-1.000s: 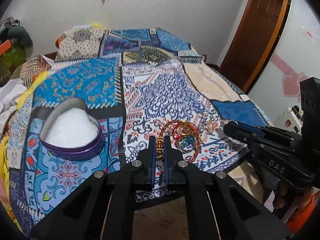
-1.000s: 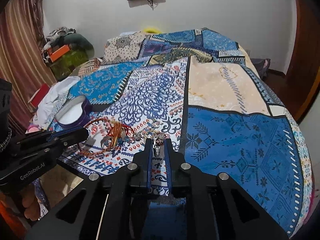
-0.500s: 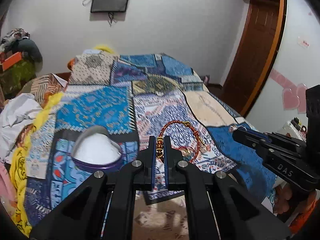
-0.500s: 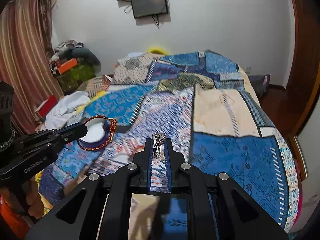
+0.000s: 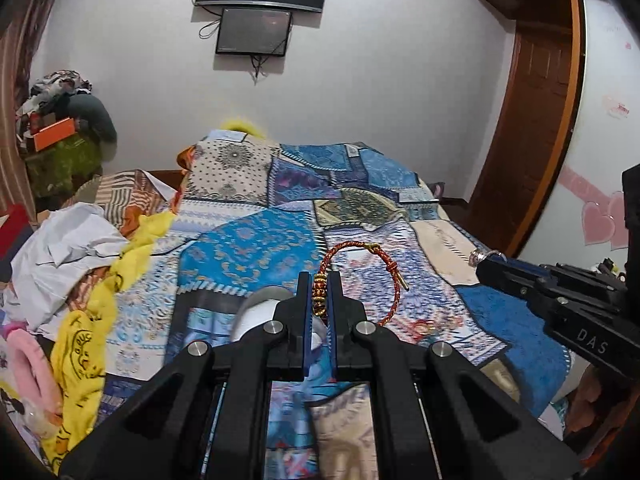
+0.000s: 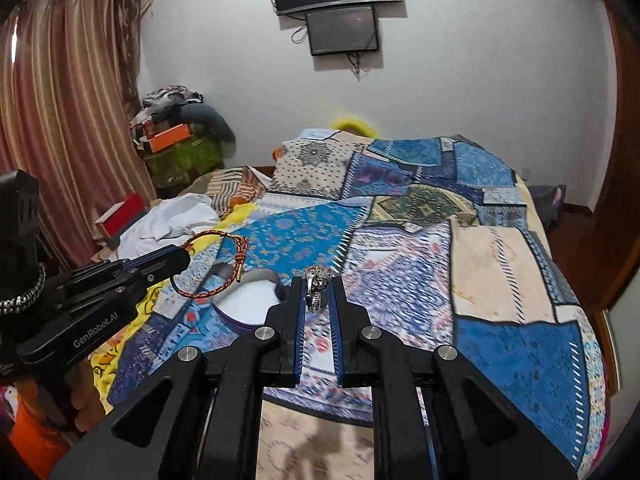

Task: Organize jewelry
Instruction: 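Lift the bracelet with the left tool while the right carries the charm toward the purple tin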

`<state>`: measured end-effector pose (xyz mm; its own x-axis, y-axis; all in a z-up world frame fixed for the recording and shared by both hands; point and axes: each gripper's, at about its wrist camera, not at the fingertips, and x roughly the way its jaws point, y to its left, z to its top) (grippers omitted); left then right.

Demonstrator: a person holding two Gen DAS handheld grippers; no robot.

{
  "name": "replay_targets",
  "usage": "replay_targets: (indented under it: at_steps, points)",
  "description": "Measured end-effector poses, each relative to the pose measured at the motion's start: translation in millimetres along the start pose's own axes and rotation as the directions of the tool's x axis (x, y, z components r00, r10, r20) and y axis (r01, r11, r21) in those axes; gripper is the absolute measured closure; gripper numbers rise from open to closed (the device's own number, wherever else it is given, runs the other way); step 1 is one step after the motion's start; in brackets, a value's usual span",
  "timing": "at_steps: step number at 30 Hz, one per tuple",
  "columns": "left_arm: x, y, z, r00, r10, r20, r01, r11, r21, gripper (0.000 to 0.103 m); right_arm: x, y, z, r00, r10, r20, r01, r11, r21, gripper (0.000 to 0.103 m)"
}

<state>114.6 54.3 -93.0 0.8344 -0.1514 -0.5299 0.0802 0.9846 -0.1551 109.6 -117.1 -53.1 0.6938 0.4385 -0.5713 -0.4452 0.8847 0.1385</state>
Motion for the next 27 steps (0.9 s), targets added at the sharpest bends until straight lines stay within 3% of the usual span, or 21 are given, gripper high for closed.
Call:
replay_targets:
  at_steps: [10, 14, 27]
  points:
    - [30.6, 43.8, -8.5, 0.997, 0.014, -0.082, -0.018, 0.999, -0.043, 0.098, 37.7, 32.2, 7.9, 0.998, 0.062, -0.033, -0.064, 0.997, -0.049, 0.093]
    - [47.2, 55.7, -14.8, 0.993, 0.001, -0.118, -0.008, 0.998, -0.058, 0.098, 62.6, 40.0, 3.9, 0.988, 0.115, -0.102, -0.12, 0.991, -0.052, 0.093]
    - [99.8, 79.5, -33.8, 0.976, -0.012, -0.218, -0.006, 0.997, -0.083, 0.098, 126.0, 44.3, -11.4, 0.953, 0.151, -0.262, -0.165, 0.986, -0.034, 0.093]
